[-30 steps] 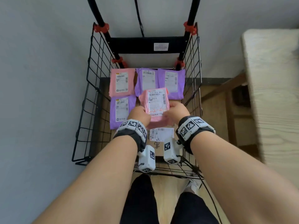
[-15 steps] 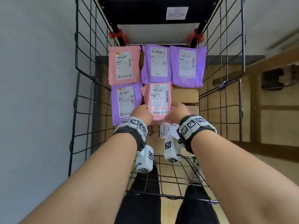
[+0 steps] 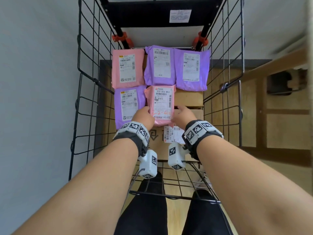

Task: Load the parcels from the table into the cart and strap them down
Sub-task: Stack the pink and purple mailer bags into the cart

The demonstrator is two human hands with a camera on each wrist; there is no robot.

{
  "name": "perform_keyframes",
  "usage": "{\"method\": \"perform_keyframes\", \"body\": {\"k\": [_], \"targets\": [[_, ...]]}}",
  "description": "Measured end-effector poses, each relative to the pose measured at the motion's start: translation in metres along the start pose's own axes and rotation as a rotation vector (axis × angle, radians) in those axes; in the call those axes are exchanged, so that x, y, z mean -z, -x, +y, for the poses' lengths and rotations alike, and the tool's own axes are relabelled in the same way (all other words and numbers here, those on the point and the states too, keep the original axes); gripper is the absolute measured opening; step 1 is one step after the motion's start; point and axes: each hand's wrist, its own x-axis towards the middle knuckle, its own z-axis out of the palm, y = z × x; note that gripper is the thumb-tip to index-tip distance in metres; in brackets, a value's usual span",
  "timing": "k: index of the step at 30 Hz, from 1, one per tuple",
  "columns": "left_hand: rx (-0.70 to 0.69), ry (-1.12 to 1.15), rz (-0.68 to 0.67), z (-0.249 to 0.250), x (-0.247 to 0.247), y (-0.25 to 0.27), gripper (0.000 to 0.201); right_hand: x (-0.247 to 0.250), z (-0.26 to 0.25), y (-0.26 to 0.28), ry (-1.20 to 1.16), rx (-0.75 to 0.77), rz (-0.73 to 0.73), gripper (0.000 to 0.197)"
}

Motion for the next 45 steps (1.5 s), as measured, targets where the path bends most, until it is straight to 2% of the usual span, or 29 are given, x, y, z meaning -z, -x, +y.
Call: {"method": "perform_keyframes", "body": {"k": [6, 10, 12, 16, 20, 29, 39, 45], "targets": [[-0.03, 0.051, 0.102, 0.035, 0.012, 0.038, 0.049, 0.041, -0.001, 0.037, -0.001, 0.097, 0.073, 0.057], [-0.065, 0.116, 0.205, 0.062, 0.017, 0.078, 0.052, 0.077, -0.007, 0.076, 0.01, 0.276, 0.135, 0.042], [-0.087, 0.122, 0.266, 0.078, 0.016, 0.101, 0.05, 0.095, -0.005, 0.095, 0.005, 0.333, 0.175, 0.045], [-0.144, 0.156, 0.368, 0.114, 0.004, 0.15, 0.048, 0.14, 0.015, 0.132, -0.062, 0.422, 0.241, 0.047], [-0.209, 0.151, 0.394, 0.164, -0.023, 0.187, 0.048, 0.196, 0.055, 0.164, -0.053, 0.481, 0.318, 0.046], [-0.423, 0.011, 0.299, 0.291, -0.106, 0.237, 0.042, 0.319, 0.179, 0.205, -0.25, 0.289, 0.538, 0.039], [-0.673, -0.189, 0.086, 0.401, -0.199, 0.276, 0.042, 0.394, 0.304, 0.251, -0.459, 0.081, 0.797, 0.038], [-0.784, -0.235, 0.037, 0.464, -0.252, 0.296, 0.043, 0.448, 0.365, 0.265, -0.508, 0.006, 0.895, 0.036]]}}
